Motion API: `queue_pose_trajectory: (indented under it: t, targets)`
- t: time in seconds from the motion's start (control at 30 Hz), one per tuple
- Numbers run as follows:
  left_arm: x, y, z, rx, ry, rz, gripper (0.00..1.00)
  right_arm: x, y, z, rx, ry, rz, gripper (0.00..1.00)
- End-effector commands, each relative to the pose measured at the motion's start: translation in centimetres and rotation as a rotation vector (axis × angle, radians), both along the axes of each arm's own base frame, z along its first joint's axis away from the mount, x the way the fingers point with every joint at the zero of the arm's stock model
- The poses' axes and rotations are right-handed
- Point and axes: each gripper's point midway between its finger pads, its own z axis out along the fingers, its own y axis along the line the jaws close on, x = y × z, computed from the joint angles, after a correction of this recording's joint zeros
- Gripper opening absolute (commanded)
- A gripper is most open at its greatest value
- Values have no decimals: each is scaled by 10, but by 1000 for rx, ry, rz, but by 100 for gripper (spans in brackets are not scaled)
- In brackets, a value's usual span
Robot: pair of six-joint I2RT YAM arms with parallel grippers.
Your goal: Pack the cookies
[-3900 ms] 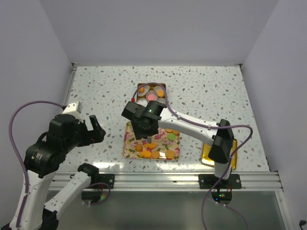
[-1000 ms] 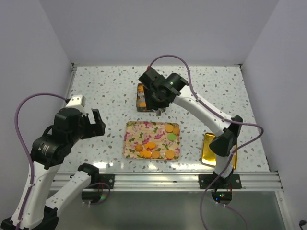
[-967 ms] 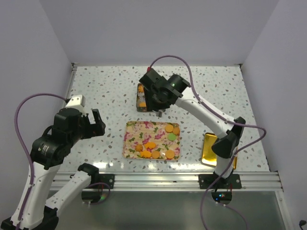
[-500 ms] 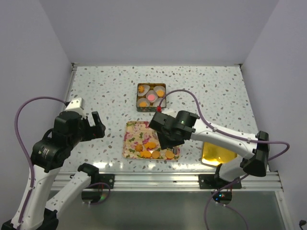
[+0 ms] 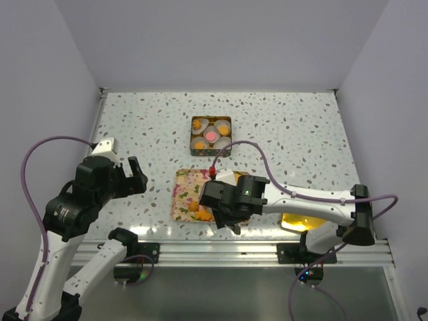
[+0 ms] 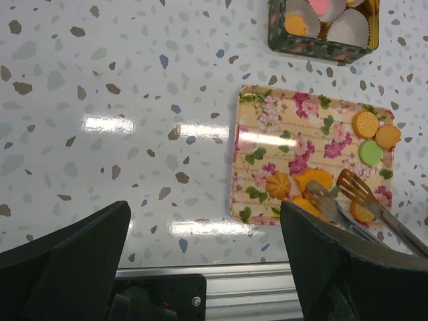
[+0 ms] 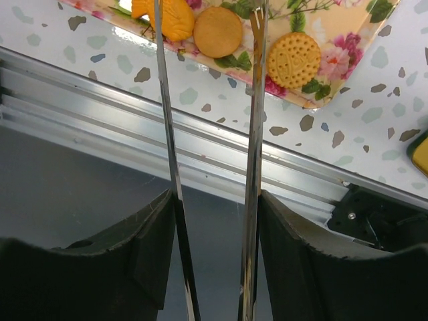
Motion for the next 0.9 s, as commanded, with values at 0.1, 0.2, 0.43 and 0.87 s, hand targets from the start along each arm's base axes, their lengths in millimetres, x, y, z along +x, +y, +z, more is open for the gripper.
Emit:
queue_pose_trajectory:
  t: [0.1, 0.2, 0.43, 0.87]
  targets:
    - [-8, 2, 7, -35, -36, 16, 100, 10, 15, -5, -46, -39, -9, 54]
    - [-13, 4, 5, -38, -32, 28, 100, 11, 16, -8, -81, -44, 4, 54]
    - [-16, 8, 5, -43, -42, 46, 100, 7, 29, -12, -91, -17, 41, 54]
    - [-5, 5, 9, -26, -57, 33, 100, -2, 23, -21, -166, 21, 28, 52]
